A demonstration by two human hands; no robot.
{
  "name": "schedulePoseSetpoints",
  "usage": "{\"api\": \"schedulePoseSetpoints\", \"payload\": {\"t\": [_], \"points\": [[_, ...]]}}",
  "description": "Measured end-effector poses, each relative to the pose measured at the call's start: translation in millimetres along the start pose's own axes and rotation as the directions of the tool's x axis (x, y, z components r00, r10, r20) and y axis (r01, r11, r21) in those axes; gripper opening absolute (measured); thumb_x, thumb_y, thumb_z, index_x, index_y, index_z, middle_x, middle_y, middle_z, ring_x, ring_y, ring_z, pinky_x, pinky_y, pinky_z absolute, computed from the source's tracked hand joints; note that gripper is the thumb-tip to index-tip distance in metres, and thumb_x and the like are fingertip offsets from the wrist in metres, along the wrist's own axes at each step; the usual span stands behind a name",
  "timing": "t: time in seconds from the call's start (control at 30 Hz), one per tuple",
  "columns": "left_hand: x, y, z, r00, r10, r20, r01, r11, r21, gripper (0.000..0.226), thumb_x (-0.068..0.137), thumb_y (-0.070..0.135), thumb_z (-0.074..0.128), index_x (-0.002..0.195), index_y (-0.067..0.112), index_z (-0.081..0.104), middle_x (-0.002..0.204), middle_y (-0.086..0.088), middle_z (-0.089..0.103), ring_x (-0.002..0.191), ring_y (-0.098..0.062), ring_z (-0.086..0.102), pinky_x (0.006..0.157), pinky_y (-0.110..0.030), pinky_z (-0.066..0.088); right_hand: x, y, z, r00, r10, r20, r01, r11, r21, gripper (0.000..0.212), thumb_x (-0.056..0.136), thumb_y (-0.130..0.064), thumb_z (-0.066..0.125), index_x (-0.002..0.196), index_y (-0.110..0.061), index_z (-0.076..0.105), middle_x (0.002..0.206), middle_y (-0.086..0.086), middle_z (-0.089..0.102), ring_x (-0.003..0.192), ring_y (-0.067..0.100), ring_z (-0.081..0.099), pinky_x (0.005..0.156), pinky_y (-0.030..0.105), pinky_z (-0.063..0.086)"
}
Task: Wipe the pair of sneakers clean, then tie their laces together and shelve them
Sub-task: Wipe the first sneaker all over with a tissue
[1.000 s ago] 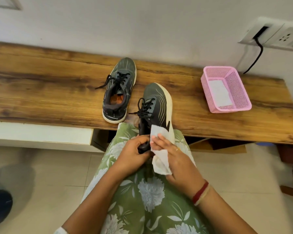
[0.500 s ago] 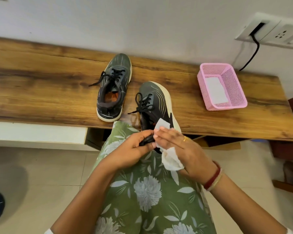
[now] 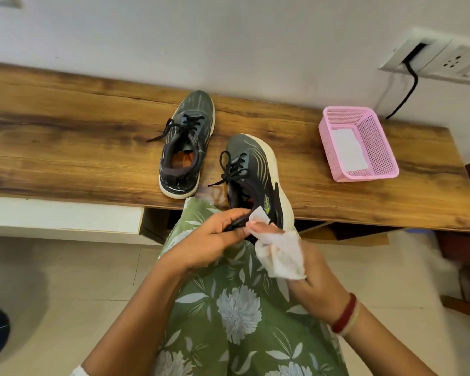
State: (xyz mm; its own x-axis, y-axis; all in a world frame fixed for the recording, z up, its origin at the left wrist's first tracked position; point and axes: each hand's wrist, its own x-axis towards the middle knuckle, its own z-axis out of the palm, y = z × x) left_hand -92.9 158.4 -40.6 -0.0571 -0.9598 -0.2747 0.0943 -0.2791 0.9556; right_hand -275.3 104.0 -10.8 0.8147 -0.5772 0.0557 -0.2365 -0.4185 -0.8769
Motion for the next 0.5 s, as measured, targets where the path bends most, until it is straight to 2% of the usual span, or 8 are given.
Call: {"api": "schedulePoseSetpoints", "payload": {"t": [0.1, 0.17, 0.23, 0.27, 0.33, 0.4, 0.43, 0.5], "points": [[0.6, 3.8, -6.9, 1.000, 0.020, -0.018, -0.018, 0.993, 0.113, 0.027, 0.096, 0.017, 0.052, 0.122, 0.016, 0.058, 0.113, -0.007, 0.067, 0.108, -0.017, 0.060, 0.097, -0.030, 0.046, 7.0, -17.0, -26.5, 0.935, 0.258, -0.242, -0.174, 0.931, 0.320, 0.024, 0.091, -0.030, 0.048, 0.105, -0.030, 0.067, 0.101, -0.020, 0.069, 0.094, -0.002, 0.063, 0.077, 0.013, 0.049], [3.4, 8.3, -11.0, 0.999, 0.030, -0.012, -0.027, 0.977, 0.212, 0.028, 0.098, 0.017, 0.051, 0.125, 0.015, 0.058, 0.116, -0.002, 0.066, 0.110, -0.010, 0.060, 0.100, -0.030, 0.046, 11.6, -22.0, -45.5, 0.907, 0.273, -0.320, -0.252, 0.962, 0.106, 0.028, 0.095, -0.040, 0.041, 0.098, -0.027, 0.066, 0.094, -0.012, 0.070, 0.089, 0.003, 0.064, 0.072, 0.019, 0.050], [5.9, 12.8, -12.3, 0.999, 0.038, 0.002, -0.037, 0.961, 0.273, 0.029, 0.098, 0.021, 0.051, 0.125, 0.015, 0.058, 0.117, 0.002, 0.066, 0.112, -0.008, 0.059, 0.101, -0.036, 0.046, 14.4, -24.6, -59.4, 0.891, 0.329, -0.313, -0.408, 0.883, -0.232, 0.048, 0.093, -0.055, 0.033, 0.081, -0.019, 0.063, 0.070, -0.003, 0.064, 0.067, 0.011, 0.060, 0.056, 0.026, 0.044], [6.6, 14.7, -12.2, 0.999, 0.039, 0.005, -0.039, 0.955, 0.292, 0.028, 0.098, 0.022, 0.051, 0.125, 0.016, 0.059, 0.117, 0.003, 0.066, 0.113, -0.008, 0.059, 0.101, -0.038, 0.046, 15.7, -25.5, -65.9, 0.864, 0.395, -0.312, -0.472, 0.851, -0.230, 0.051, 0.090, -0.057, 0.033, 0.075, -0.016, 0.059, 0.062, -0.004, 0.059, 0.059, 0.013, 0.056, 0.051, 0.026, 0.041], [8.2, 16.3, -11.8, 0.999, 0.034, -0.004, -0.031, 0.951, 0.308, 0.028, 0.098, 0.023, 0.051, 0.124, 0.017, 0.059, 0.116, 0.004, 0.066, 0.112, -0.007, 0.059, 0.101, -0.039, 0.046, 21.2, -26.7, -75.8, 0.784, 0.559, -0.272, -0.539, 0.829, 0.149, 0.039, 0.091, -0.047, 0.041, 0.077, -0.016, 0.059, 0.060, -0.001, 0.063, 0.055, 0.010, 0.061, 0.048, 0.021, 0.048], [8.2, 16.6, -10.5, 0.999, 0.037, -0.032, -0.027, 0.960, 0.279, 0.028, 0.098, 0.021, 0.051, 0.125, 0.015, 0.059, 0.116, 0.002, 0.067, 0.112, -0.009, 0.060, 0.101, -0.039, 0.046, 26.1, -22.9, -83.9, 0.723, 0.654, -0.223, -0.465, 0.699, 0.544, 0.023, 0.092, -0.037, 0.049, 0.091, -0.016, 0.059, 0.072, 0.000, 0.071, 0.065, 0.011, 0.068, 0.053, 0.026, 0.057], [7.5, 16.7, -9.7, 0.998, 0.040, -0.045, -0.028, 0.968, 0.250, 0.029, 0.098, 0.019, 0.051, 0.125, 0.013, 0.059, 0.116, 0.000, 0.067, 0.111, -0.010, 0.060, 0.101, -0.038, 0.046, 27.8, -18.6, -85.8, 0.709, 0.666, -0.231, -0.415, 0.659, 0.627, 0.020, 0.092, -0.035, 0.050, 0.096, -0.016, 0.058, 0.081, 0.001, 0.072, 0.072, 0.014, 0.069, 0.057, 0.030, 0.058], [7.2, 17.3, -7.3, 0.997, 0.044, -0.070, -0.031, 0.983, 0.179, 0.029, 0.097, 0.015, 0.050, 0.124, 0.008, 0.058, 0.117, -0.006, 0.067, 0.111, -0.015, 0.061, 0.101, -0.035, 0.046, 27.9, -10.1, -85.1, 0.689, 0.658, -0.303, -0.382, 0.686, 0.620, 0.015, 0.092, -0.034, 0.050, 0.100, -0.024, 0.056, 0.096, 0.000, 0.069, 0.085, 0.015, 0.068, 0.064, 0.031, 0.058]]}}
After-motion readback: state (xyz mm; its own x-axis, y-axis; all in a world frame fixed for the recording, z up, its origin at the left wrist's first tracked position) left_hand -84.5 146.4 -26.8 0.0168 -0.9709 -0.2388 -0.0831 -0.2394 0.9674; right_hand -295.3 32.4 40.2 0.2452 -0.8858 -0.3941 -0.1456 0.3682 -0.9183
